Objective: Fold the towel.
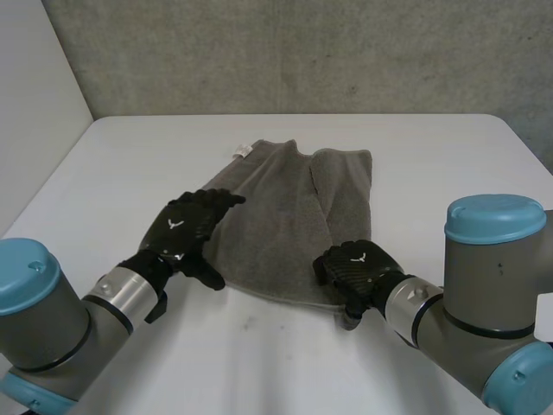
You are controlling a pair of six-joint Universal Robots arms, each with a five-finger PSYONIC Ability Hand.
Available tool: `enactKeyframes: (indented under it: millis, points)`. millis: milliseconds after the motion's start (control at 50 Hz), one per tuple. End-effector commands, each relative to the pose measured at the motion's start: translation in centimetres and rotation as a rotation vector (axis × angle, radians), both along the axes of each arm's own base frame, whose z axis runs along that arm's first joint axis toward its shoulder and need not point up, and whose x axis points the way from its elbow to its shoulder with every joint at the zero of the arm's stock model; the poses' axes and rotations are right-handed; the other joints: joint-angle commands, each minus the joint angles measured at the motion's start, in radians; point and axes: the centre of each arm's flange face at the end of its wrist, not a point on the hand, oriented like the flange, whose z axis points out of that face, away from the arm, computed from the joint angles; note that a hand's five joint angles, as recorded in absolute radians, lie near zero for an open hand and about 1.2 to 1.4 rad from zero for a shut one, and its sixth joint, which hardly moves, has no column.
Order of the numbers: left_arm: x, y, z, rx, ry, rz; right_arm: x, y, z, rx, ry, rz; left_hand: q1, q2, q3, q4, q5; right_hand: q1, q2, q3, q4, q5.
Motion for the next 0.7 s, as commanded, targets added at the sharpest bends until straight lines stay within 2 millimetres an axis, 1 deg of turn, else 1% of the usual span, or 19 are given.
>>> enactKeyframes:
  millis: [20, 140, 180, 200, 220, 240, 260, 280, 300, 320, 340, 360, 400, 420, 440, 460, 500, 620, 700]
  points:
    - [-0.3, 0.2, -0.1, 0.003, 0.000, -0.011, 0.5, 0.5, 0.4, -0.009, -0.017, 0.018, 0.026, 0.034, 0.032, 0.033, 0.029, 0.017, 0.010, 0.016, 0.013, 0.009]
    - [-0.5, 0.1, -0.6, 0.016, -0.005, -0.014, 1.1, -0.1, -0.5, -0.030, -0.026, 0.022, 0.029, 0.037, 0.035, 0.036, 0.032, 0.105, 0.098, 0.104, 0.102, 0.097]
    - [-0.6, 0.1, -0.7, 0.019, -0.006, -0.018, 1.5, -0.9, -1.3, -0.044, -0.020, 0.009, 0.029, 0.037, 0.035, 0.036, 0.032, 0.259, 0.253, 0.258, 0.256, 0.252]
    - [-0.8, 0.3, -0.8, 0.021, -0.005, -0.025, 1.5, -0.9, -1.3, -0.044, -0.020, 0.009, 0.029, 0.037, 0.035, 0.036, 0.032, 0.260, 0.254, 0.259, 0.257, 0.253]
    - [-0.8, 0.3, -0.8, 0.021, -0.005, -0.025, 1.6, -1.3, -1.6, -0.048, -0.011, 0.001, 0.029, 0.037, 0.035, 0.036, 0.032, 0.449, 0.443, 0.448, 0.446, 0.442]
    - [-1.0, 0.4, -0.8, 0.018, -0.004, -0.034, 1.7, -1.7, -1.5, -0.056, -0.010, -0.011, 0.029, 0.037, 0.035, 0.036, 0.032, 0.756, 0.750, 0.755, 0.753, 0.749]
    - [-1.0, 0.4, -0.8, 0.018, -0.004, -0.034, 1.7, -1.7, -1.5, -0.056, -0.010, -0.011, 0.029, 0.037, 0.035, 0.036, 0.032, 0.759, 0.753, 0.758, 0.756, 0.752]
    - [-1.2, 0.5, -0.8, 0.015, -0.003, -0.040, 1.8, -1.9, -1.2, -0.064, -0.016, -0.020, 0.029, 0.037, 0.035, 0.036, 0.032, 0.831, 0.824, 0.830, 0.828, 0.824]
    - [-1.4, 0.7, -0.8, 0.017, -0.004, -0.049, 1.8, -1.9, -1.2, -0.064, -0.016, -0.020, 0.029, 0.037, 0.035, 0.036, 0.032, 0.832, 0.825, 0.831, 0.829, 0.824]
    - [-1.4, 0.7, -0.8, 0.017, -0.004, -0.050, 1.8, -2.2, -0.6, -0.083, -0.028, -0.028, 0.029, 0.037, 0.035, 0.036, 0.032, 0.832, 0.825, 0.831, 0.829, 0.824]
    - [-1.7, 0.9, -1.0, 0.020, -0.005, -0.059, 1.8, -2.3, 0.5, -0.106, -0.050, -0.034, 0.029, 0.037, 0.035, 0.036, 0.032, 0.832, 0.825, 0.831, 0.829, 0.824]
    - [-2.0, 1.1, -1.0, 0.020, -0.005, -0.069, 1.8, -2.3, 0.5, -0.107, -0.051, -0.034, 0.029, 0.037, 0.035, 0.036, 0.032, 0.832, 0.825, 0.831, 0.829, 0.824]
    - [-2.3, 1.3, -1.1, 0.022, -0.005, -0.081, 1.6, -2.4, 3.4, -0.150, -0.134, -0.059, 0.029, 0.037, 0.035, 0.036, 0.032, 0.832, 0.825, 0.831, 0.829, 0.824]
    - [-2.3, 1.3, -1.1, 0.022, -0.005, -0.082, 1.6, -2.4, 3.4, -0.150, -0.134, -0.059, 0.029, 0.037, 0.035, 0.036, 0.032, 0.832, 0.825, 0.831, 0.829, 0.824]
    - [-2.6, 1.4, -1.4, 0.026, -0.007, -0.091, 1.5, -2.3, 4.4, -0.156, -0.176, -0.071, 0.029, 0.037, 0.035, 0.036, 0.032, 0.832, 0.825, 0.831, 0.829, 0.824]
    - [-2.9, 1.4, -1.6, 0.028, -0.009, -0.092, 1.5, -2.3, 4.5, -0.156, -0.176, -0.071, 0.032, 0.040, 0.038, 0.039, 0.035, 0.832, 0.825, 0.831, 0.829, 0.824]
    - [-3.2, 1.4, -1.8, 0.032, -0.012, -0.095, 1.5, -2.0, 5.8, -0.149, -0.236, -0.075, 0.032, 0.040, 0.038, 0.039, 0.035, 0.832, 0.825, 0.831, 0.829, 0.824]
    - [-4.0, 0.7, -3.0, 0.051, -0.016, -0.107, 1.2, -1.5, 6.4, -0.147, -0.245, -0.083, 0.047, 0.054, 0.053, 0.053, 0.050, 0.832, 0.825, 0.831, 0.829, 0.824]
    - [-4.6, 0.5, -3.4, 0.047, -0.019, -0.105, 0.8, -1.0, 7.0, -0.159, -0.250, -0.082, 0.070, 0.078, 0.076, 0.077, 0.073, 0.832, 0.825, 0.831, 0.829, 0.824]
